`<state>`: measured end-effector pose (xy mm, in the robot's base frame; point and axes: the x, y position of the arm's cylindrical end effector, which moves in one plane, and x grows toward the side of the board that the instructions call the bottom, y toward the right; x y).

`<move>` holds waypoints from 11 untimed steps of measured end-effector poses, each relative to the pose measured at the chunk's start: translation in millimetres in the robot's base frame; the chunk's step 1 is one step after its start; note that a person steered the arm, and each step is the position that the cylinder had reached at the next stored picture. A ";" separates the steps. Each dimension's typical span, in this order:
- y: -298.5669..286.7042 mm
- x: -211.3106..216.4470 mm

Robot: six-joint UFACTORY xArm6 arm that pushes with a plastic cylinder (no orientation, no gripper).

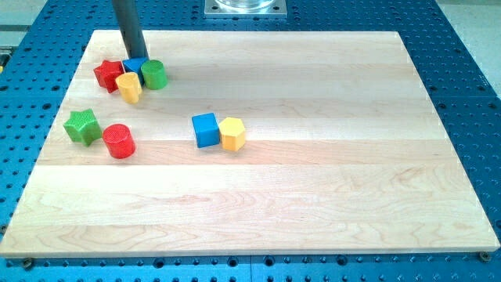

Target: Separate the blue cube from the yellow hexagon

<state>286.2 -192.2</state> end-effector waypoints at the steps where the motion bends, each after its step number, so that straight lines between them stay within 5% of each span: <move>1: 32.4 -19.8; 2: 102.2 1.4; 4: 199.5 163.8; 10: 44.4 167.7; 11: 50.9 130.6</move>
